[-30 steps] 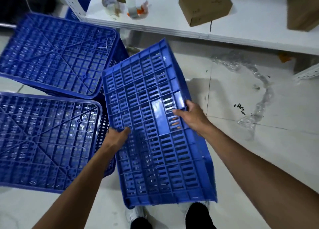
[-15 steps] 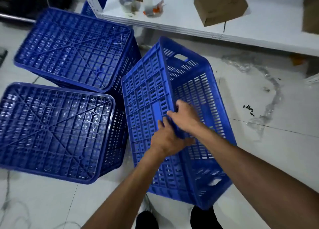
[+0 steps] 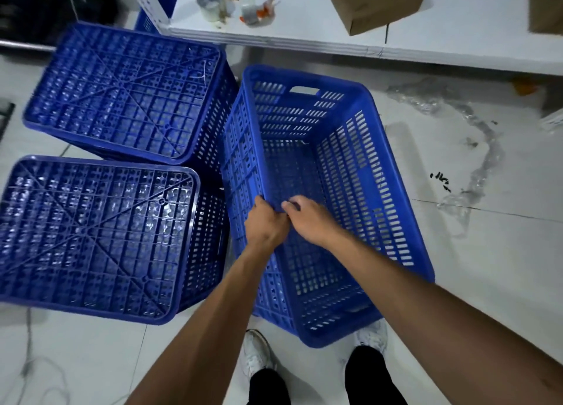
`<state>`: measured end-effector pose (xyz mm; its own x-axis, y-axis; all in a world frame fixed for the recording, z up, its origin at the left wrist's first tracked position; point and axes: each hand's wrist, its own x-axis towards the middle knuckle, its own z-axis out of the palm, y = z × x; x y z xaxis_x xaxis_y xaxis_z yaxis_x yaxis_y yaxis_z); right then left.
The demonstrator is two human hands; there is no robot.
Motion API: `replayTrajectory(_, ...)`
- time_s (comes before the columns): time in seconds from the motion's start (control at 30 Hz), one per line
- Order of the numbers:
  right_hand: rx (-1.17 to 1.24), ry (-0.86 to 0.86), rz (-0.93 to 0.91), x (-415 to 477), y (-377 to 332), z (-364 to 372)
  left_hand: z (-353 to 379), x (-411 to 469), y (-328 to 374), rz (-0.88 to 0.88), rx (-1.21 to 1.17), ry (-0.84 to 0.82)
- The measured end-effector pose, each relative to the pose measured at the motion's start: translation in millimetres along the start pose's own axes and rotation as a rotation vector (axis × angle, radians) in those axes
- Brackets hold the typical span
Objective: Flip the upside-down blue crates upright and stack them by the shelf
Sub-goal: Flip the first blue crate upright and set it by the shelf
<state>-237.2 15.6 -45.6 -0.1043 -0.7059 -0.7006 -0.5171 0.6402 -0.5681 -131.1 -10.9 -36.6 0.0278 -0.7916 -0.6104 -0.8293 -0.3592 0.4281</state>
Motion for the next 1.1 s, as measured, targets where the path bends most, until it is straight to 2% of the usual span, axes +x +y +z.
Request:
replayTrajectory(0.2, -0.356, -0.055, 0.301, -38, 73, 2, 11, 0, 10, -0.103, -0.097, -0.006)
replayTrajectory(0.33, -0.483, 0.076, 0.406, -60, 112, 8, 32, -5, 21, -0.164, -0.174, 0.019)
replayTrajectory(0.43, -0.48, 0.073, 0.488, -72, 137, 1, 51, -13, 35, -0.205, -0.212, 0.046)
replayTrajectory(0.57, -0.493, 0.145, 0.378, -73, 155, -11, 80, -23, 53, -0.281, -0.31, 0.081)
replayTrajectory(0.67, -0.2, 0.245, 0.231, -75, 163, -31, 103, -30, 65, -0.329, -0.406, 0.072)
replayTrajectory(0.77, -0.045, 0.16, 0.1, -86, 169, -50, 126, -37, 81, -0.355, -0.445, 0.075)
replayTrajectory(0.87, -0.233, 0.193, -0.039, -93, 184, -62, 147, -39, 97, -0.381, -0.483, 0.066)
replayTrajectory(0.97, -0.463, 0.253, -0.038, -92, 205, -80, 172, -32, 103, -0.41, -0.542, 0.014)
replayTrajectory(1.1, -0.574, 0.301, -0.075, -85, 230, -111, 177, -39, 116, -0.313, -0.57, -0.128)
